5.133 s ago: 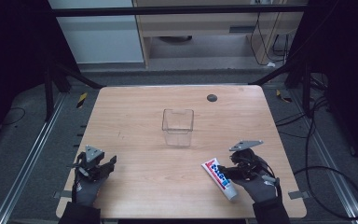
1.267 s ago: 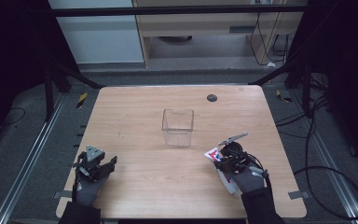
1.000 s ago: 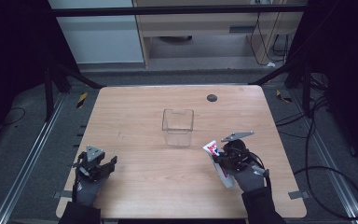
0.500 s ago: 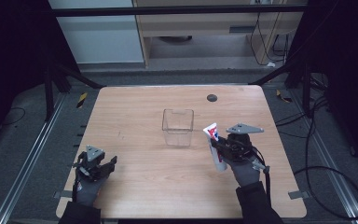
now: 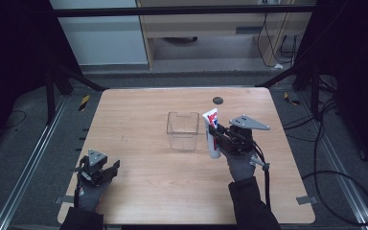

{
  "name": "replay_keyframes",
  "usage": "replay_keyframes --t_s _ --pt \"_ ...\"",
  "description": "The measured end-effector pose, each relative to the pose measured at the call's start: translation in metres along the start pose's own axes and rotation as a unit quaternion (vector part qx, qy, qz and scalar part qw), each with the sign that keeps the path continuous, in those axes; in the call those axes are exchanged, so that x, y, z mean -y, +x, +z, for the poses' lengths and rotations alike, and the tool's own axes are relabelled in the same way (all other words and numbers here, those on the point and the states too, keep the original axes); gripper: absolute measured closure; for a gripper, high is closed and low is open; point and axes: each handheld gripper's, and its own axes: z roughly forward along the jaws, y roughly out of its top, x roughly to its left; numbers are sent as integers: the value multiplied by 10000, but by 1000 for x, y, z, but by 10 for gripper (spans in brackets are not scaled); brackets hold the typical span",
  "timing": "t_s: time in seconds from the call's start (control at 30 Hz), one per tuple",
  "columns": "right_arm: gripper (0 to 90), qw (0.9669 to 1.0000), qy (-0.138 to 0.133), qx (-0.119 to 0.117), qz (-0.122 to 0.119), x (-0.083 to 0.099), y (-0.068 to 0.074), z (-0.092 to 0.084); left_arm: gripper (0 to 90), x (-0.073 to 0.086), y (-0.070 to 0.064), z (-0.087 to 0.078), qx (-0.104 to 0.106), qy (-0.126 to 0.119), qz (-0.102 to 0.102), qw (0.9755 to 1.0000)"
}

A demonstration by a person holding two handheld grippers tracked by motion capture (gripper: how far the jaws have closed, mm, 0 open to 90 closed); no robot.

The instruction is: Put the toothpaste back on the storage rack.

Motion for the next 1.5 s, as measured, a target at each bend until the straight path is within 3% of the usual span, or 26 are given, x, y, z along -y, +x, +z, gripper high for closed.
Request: replay_keyframes --t_s 0.33,1.07,1.5 --pt "738 9983 -561 97 117 -13 11 10 459 0 0 0 2 3 -2 10000" --pt "737 9918 -1166 321 419 -27 24 49 459 0 1 0 23 -11 -20 10000" --pt "735 9910 -1160 281 605 -26 27 78 459 0 1 0 35 -9 -29 10000"
